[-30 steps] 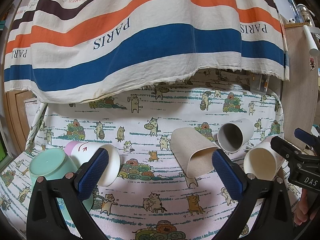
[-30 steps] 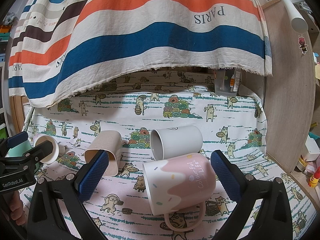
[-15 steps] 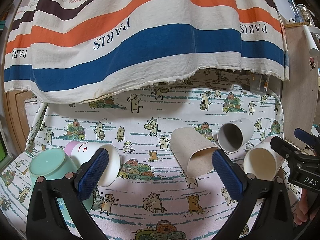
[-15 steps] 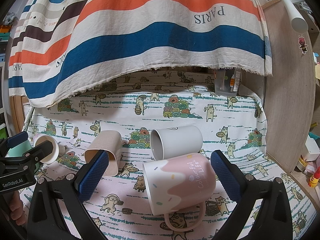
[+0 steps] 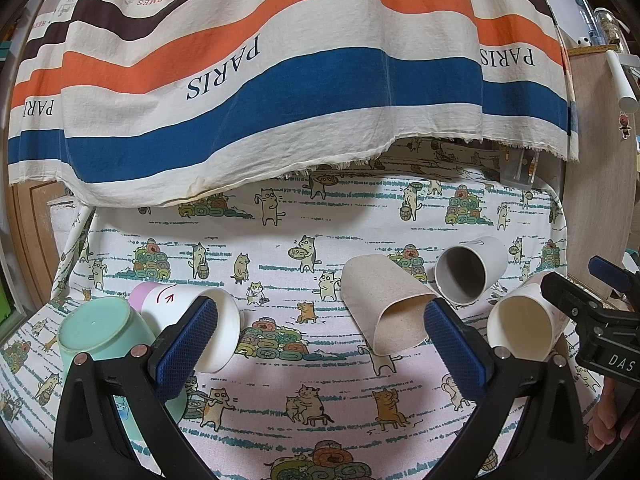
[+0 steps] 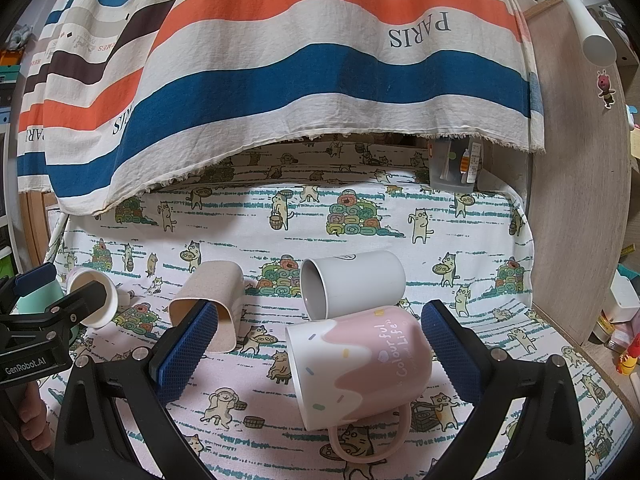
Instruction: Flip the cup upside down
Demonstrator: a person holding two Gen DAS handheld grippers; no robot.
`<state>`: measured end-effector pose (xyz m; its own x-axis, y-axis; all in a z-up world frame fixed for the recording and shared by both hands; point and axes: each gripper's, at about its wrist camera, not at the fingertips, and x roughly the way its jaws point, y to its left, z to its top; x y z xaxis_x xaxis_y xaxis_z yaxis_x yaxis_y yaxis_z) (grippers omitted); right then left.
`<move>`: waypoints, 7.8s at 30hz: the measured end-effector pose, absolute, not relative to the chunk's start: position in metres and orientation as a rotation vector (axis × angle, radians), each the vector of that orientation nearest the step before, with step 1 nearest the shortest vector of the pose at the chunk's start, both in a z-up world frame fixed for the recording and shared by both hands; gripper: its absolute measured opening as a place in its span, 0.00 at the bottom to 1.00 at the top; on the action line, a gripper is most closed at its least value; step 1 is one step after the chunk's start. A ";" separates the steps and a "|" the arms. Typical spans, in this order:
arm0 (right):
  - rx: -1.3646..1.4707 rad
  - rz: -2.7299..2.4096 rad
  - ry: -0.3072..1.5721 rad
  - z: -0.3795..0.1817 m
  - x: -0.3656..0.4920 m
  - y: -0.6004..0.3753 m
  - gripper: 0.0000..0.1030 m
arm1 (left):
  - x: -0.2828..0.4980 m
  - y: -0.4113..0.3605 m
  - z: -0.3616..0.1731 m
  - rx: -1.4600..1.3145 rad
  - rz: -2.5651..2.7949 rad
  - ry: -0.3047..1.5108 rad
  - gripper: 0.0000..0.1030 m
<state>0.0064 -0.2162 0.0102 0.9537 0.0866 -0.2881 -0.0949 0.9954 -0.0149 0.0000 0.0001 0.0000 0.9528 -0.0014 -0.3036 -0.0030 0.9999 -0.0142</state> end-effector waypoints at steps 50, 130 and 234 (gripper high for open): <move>0.015 0.355 0.646 -0.007 0.079 -0.275 1.00 | -0.002 0.008 0.001 0.013 0.094 0.308 1.00; -0.025 0.466 0.658 0.013 0.046 -0.208 0.35 | -0.051 -0.036 -0.005 -0.024 -0.218 0.639 0.74; 0.002 0.396 0.476 0.017 -0.045 -0.259 1.00 | -0.038 -0.063 -0.031 -0.003 -0.239 0.721 0.97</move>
<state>-0.0450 -0.2586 0.0167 0.8144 0.3714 -0.4458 -0.3705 0.9242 0.0929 -0.0384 -0.0629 -0.0312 0.7254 -0.2178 -0.6530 0.2159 0.9727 -0.0846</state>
